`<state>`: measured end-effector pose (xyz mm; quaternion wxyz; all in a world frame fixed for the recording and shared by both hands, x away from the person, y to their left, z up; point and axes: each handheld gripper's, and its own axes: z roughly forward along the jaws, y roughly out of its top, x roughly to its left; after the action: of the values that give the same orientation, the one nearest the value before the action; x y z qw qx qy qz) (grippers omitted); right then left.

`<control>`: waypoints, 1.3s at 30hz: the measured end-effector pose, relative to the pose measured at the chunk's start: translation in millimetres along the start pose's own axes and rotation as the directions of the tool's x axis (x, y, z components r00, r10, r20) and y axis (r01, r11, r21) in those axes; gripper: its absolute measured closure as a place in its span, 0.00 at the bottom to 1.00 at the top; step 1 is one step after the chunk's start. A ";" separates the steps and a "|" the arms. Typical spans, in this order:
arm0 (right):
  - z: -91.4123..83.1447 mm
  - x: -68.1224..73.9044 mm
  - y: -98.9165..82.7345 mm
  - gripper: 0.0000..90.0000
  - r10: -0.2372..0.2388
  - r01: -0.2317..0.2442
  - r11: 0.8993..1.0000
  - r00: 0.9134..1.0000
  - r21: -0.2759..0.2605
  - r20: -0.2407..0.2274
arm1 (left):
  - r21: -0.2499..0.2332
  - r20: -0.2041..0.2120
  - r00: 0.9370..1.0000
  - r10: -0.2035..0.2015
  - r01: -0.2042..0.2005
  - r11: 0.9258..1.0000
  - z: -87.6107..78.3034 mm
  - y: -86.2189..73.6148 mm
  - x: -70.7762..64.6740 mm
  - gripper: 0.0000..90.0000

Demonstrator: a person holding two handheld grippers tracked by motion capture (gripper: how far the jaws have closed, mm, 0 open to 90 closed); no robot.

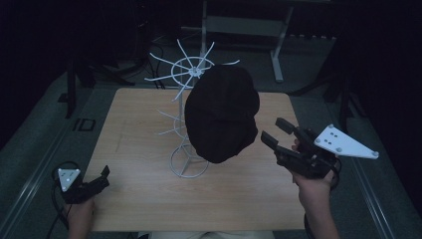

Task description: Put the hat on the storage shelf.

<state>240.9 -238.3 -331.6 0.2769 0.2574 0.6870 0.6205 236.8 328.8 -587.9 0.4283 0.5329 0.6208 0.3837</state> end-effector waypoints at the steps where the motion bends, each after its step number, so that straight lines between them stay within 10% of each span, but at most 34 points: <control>1: -1.0 -3.3 -5.5 0.44 0.014 -0.014 1.000 1.000 0.011 0.003 | 0.000 0.000 1.000 0.001 -0.001 1.000 0.0 0.0 0.1 0.02; 17: 9.1 -56.6 -100.0 0.18 0.064 -0.085 0.981 0.991 0.176 0.120 | 0.002 -0.002 1.000 0.002 -0.002 1.000 0.0 0.0 -0.1 0.02; 39: -5.0 -126.2 -226.3 0.15 0.078 -0.210 0.916 0.929 0.342 0.362 | 0.001 0.000 1.000 0.001 -0.001 1.000 -0.2 0.0 -0.1 0.02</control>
<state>325.3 -351.9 -548.7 0.2902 0.4597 0.7130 0.4427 236.7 328.7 -587.9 0.4279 0.5332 0.6208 0.3837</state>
